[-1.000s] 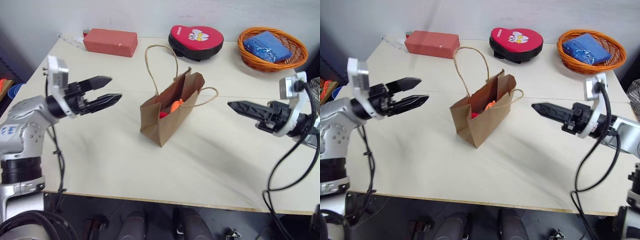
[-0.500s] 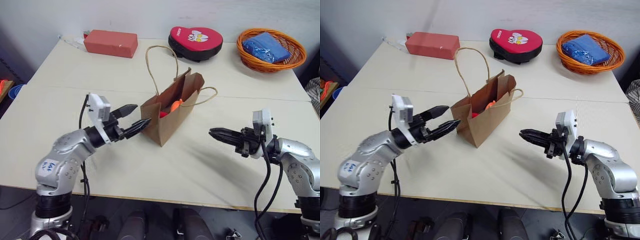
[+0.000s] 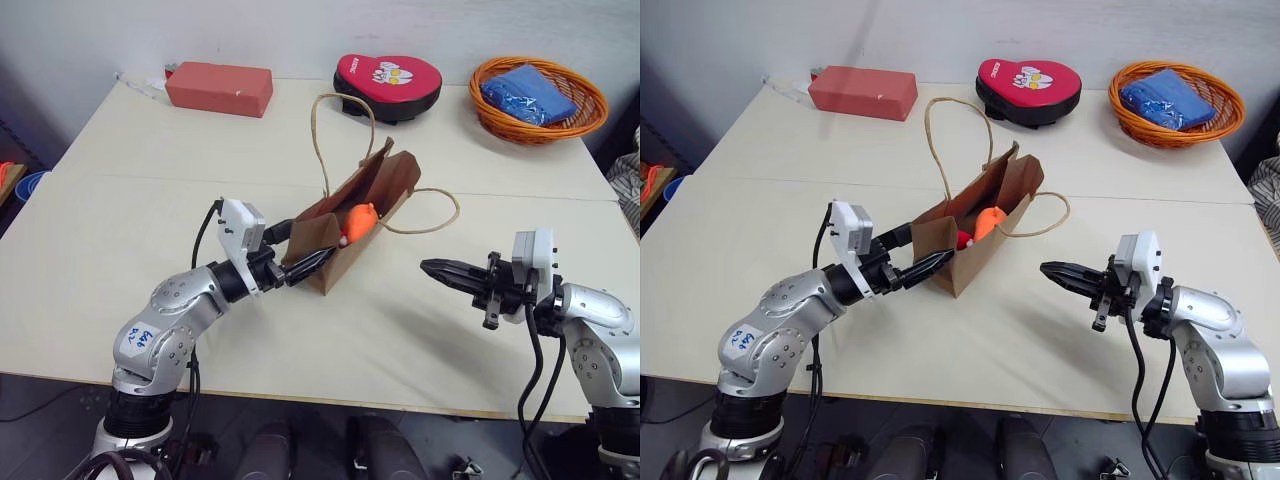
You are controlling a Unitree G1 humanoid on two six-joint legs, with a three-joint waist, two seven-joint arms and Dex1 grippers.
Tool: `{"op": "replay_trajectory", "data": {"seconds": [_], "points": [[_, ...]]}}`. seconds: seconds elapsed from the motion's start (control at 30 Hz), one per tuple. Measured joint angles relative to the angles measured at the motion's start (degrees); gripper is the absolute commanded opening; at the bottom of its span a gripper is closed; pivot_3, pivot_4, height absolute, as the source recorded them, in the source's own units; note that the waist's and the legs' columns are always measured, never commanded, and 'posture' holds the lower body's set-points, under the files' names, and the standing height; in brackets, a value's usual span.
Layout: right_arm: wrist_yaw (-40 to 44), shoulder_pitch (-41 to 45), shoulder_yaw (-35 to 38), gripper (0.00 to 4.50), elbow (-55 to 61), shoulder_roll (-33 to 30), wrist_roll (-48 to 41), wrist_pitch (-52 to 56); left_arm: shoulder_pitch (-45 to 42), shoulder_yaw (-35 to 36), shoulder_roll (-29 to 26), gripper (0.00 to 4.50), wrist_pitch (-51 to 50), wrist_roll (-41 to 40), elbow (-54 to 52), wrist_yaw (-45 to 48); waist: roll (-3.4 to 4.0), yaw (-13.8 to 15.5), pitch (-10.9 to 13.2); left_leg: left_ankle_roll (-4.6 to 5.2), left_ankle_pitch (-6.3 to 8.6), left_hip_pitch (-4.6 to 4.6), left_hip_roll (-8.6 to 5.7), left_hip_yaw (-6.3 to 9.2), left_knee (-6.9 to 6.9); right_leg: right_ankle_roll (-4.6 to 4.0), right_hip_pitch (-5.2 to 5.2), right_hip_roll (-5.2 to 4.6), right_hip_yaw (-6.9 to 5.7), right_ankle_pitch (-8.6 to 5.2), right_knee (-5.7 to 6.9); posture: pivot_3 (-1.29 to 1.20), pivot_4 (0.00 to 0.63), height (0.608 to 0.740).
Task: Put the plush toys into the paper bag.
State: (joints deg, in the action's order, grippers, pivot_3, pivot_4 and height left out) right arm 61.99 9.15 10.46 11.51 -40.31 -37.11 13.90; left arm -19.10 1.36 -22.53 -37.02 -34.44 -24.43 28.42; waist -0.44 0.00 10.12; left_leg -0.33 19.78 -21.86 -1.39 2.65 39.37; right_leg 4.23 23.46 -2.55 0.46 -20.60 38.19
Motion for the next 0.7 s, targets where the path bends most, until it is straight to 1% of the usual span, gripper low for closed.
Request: {"op": "replay_trajectory", "data": {"seconds": [0.17,0.3,0.47,0.7], "points": [[-0.60,-0.97,0.06,0.01,1.64,0.27,-0.20,0.20,3.75,2.13,-1.31,3.98,0.03,-1.53,-2.39,0.88,0.00,-0.02,0.00,-0.01,-0.01,0.02,0.00,0.01,0.00,0.00,0.00,0.00,0.01,0.00,0.02,0.00,0.150,0.740],[-1.59,0.41,-1.81,0.01,5.24,1.85,-0.87,1.82,3.93,4.88,-2.61,3.98,0.28,-3.85,-2.36,3.18,0.00,-0.08,0.00,-0.03,-0.02,0.07,0.00,0.01,0.01,0.00,-0.04,0.00,0.01,0.00,0.03,0.00,0.150,0.740],[-5.68,5.07,-8.75,0.01,9.45,6.74,0.44,4.18,3.62,5.29,-2.99,3.98,0.77,-4.66,-1.62,5.00,0.01,-0.06,0.00,-0.04,-0.02,0.13,0.00,0.02,-0.01,0.00,-0.07,0.00,0.01,0.00,0.03,0.00,0.150,0.740],[-13.11,10.91,-16.82,0.01,7.83,13.83,8.75,4.12,2.26,4.00,-2.34,3.98,1.65,-3.47,0.31,4.95,0.01,-0.12,-0.01,-0.04,-0.02,0.14,-0.03,0.02,-0.02,0.00,-0.07,-0.01,0.00,0.00,0.02,0.00,0.150,0.740]]}}
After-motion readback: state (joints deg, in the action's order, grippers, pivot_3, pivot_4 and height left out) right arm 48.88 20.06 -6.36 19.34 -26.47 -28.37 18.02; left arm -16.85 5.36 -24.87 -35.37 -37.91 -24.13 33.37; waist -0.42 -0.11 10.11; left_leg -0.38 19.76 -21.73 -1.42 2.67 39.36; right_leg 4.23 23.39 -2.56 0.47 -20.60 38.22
